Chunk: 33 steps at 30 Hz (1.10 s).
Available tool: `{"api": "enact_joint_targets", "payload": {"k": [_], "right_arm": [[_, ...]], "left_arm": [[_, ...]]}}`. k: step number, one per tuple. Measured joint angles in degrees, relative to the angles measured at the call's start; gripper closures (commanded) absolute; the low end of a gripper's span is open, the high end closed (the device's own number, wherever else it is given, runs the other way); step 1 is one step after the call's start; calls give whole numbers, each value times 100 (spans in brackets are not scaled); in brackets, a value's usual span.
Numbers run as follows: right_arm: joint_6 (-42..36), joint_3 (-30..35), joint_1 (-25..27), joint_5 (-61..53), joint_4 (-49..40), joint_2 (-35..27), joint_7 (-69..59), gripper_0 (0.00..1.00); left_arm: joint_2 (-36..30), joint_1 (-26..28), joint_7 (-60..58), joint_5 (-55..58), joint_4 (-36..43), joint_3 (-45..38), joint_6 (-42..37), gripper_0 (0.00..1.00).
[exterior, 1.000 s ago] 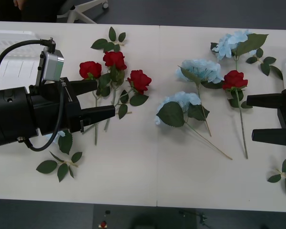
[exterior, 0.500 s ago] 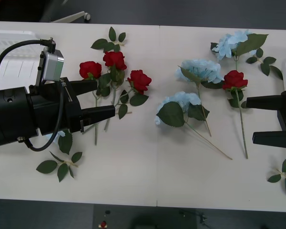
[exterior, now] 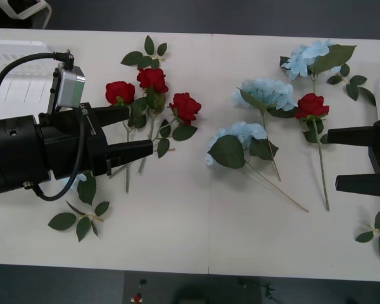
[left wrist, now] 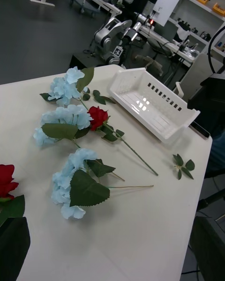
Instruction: Put the red flowers into the right box and the blue flowers into the left box
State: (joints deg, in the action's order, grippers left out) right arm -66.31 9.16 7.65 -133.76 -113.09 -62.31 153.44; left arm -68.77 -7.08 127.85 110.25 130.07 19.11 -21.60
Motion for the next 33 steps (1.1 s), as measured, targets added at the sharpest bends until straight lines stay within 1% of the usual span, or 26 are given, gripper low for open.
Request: {"api": "enact_joint_targets", "payload": {"k": [29, 33], "right_arm": [[0, 0, 0, 0, 0, 0, 0, 0], [0, 0, 1, 0, 0, 0, 0, 0]], "left_arm": [[0, 0, 0, 0, 0, 0, 0, 0], [121, 106, 0, 0, -96, 176, -2, 0]]}}
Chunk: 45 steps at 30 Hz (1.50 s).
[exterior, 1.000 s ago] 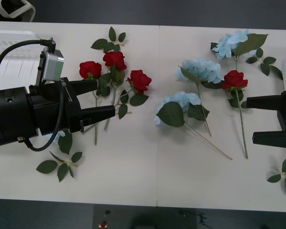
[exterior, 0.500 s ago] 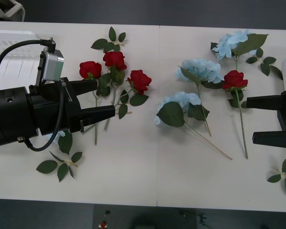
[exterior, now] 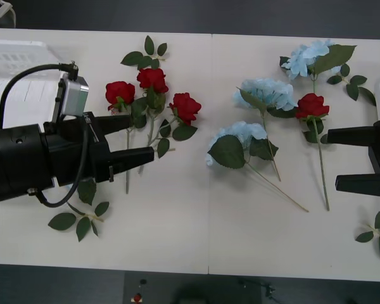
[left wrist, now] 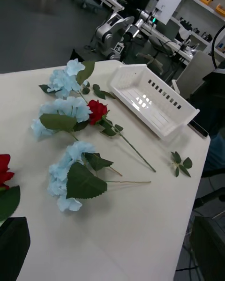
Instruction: Put the red flowers into the right box and the blue flowers into the left box
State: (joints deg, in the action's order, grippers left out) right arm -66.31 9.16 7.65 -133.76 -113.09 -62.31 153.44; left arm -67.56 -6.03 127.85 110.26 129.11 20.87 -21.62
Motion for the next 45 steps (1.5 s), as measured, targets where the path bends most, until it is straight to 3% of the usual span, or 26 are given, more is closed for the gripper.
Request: {"api": "enact_joint_targets", "payload": {"k": [6, 10, 12, 15, 18, 22, 27, 31, 34, 37, 40, 45], "right_arm": [[243, -111, 158, -4, 211, 247, 0, 0], [642, -111, 85, -41, 329, 150, -87, 0], [990, -131, -66, -10, 334, -76, -681, 0], [1591, -360, -506, 309, 344, -621, -2831, 0], [2034, -835, -1164, 884, 460, -1215, -4581, 0], [2316, -1802, -2272, 1606, 841, -1773, -5773, 0], [2374, -3215, -3744, 2658, 1485, -1928, -7763, 0], [2293, -4702, -5104, 3283, 2359, -1877, -8031, 0], [2298, -5942, -6197, 3677, 3208, -1613, -8147, 0], [2299, -6783, -7008, 4005, 4140, -1130, -8686, 0], [2297, -7164, -7535, 4365, 5445, -336, -9015, 0], [2343, -7234, -7855, 4881, 7079, 815, -9020, 0]], "left_arm": [[702, 122, 0, 0, -170, 76, -149, 0], [834, -118, 0, 128, -560, -2, -420, 0], [833, -401, 0, 434, -938, 0, -645, 0], [833, -891, 0, 658, -1566, 0, -967, 0], [833, -1351, -1, 856, -2207, 0, -1310, 0], [833, -1956, -160, 917, -3055, 0, -1985, 0], [833, -2636, -1336, 302, -3924, 0, -2826, 0], [833, -3077, -1826, -148, -4476, 0, -3431, 0], [833, -3270, -2219, -391, -4675, 0, -3796, 0], [830, -3292, -2891, -464, -4744, -54, -4288, 0], [828, -3172, -3728, -771, -4745, -376, -5022, 0], [826, -2543, -4501, -1081, -4470, -1159, -5672, 0]]}}
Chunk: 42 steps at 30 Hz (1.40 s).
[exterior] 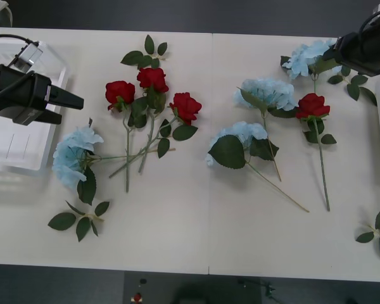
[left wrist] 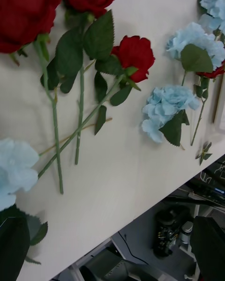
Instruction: Put the red flowers into the right box and the blue flowers into the left box
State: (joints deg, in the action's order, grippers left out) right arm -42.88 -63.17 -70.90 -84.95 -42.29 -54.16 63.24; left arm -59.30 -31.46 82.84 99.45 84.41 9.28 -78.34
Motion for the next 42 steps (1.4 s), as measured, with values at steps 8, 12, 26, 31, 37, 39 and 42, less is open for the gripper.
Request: {"api": "enact_joint_targets", "payload": {"k": [8, 12, 26, 31, 37, 39, 42], "right_arm": [[295, -1, -131, 939, 1583, 1191, -2, 0], [528, -2, -131, 1329, 1964, 1545, -56, 0], [890, -694, -131, 1542, 2986, 2431, -88, 0], [1081, -403, -67, 1542, 3088, 2531, -89, 0], [1079, -652, 68, 1471, 3077, 2531, -90, 0], [1082, -721, 114, 1430, 3075, 2531, -91, 0], [1160, -694, 188, 1430, 3065, 2531, -91, 0]], "left_arm": [[-26, 1899, -3219, -1577, 2634, -840, 372, 0], [-26, 2550, -4199, -2292, 3725, -987, 585, 0], [-28, 1666, -7193, -6066, 4220, 1587, 743, 0], [-79, 784, -8213, -6841, 3854, 3172, 1022, 0], [-57, 274, -8565, -7075, 3065, 3762, 1388, 0], [17, 251, -8608, -7077, 2828, 3745, 1413, 0], [189, 251, -8607, -7218, 2481, 3673, 1413, 0]]}}
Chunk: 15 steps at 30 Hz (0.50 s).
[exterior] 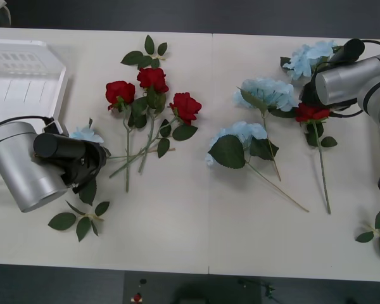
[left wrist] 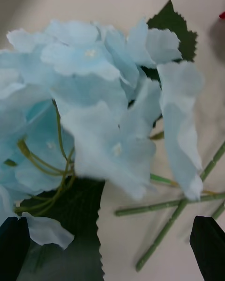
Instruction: Put the red flowers into the right box and the blue flowers into the left box
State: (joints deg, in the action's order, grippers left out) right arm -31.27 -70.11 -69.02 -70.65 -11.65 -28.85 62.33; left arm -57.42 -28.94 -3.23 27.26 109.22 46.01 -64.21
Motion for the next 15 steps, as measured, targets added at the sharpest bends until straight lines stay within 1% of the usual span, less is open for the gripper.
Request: {"api": "enact_joint_targets", "payload": {"k": [1, 2, 3, 4, 6, 7, 8, 11, 15], "right_arm": [[49, 37, 25, 0, -7, 0, 0, 0], [87, 79, 48, 0, -15, 0, 0, 6], [102, 117, 67, 0, -21, 0, 0, 31], [101, 147, 78, 0, -24, 0, 0, 50], [100, 165, 86, 0, -25, 0, 0, 76], [100, 161, 86, -3, -26, 0, 0, 93], [100, 152, 86, -9, -28, 0, 0, 100], [101, 100, 86, -80, -46, 0, -1, 100], [102, 33, 86, -105, -66, 0, -1, 100]], "left_arm": [[57, 0, 0, -66, -117, -26, 0, 0], [111, -2, 0, -107, -233, -50, 0, 0], [154, -4, 1, -135, -332, -67, 0, 0], [196, -12, 1, -173, -436, -76, 0, 0], [288, -60, 4, -335, -667, -75, 0, 0], [338, -92, 7, -440, -777, -75, 0, 0], [388, -125, 10, -565, -903, -75, 0, 0], [500, -191, 61, -803, -1184, -74, 0, 0], [531, -204, 410, -838, -1372, -74, 2, 0]]}}
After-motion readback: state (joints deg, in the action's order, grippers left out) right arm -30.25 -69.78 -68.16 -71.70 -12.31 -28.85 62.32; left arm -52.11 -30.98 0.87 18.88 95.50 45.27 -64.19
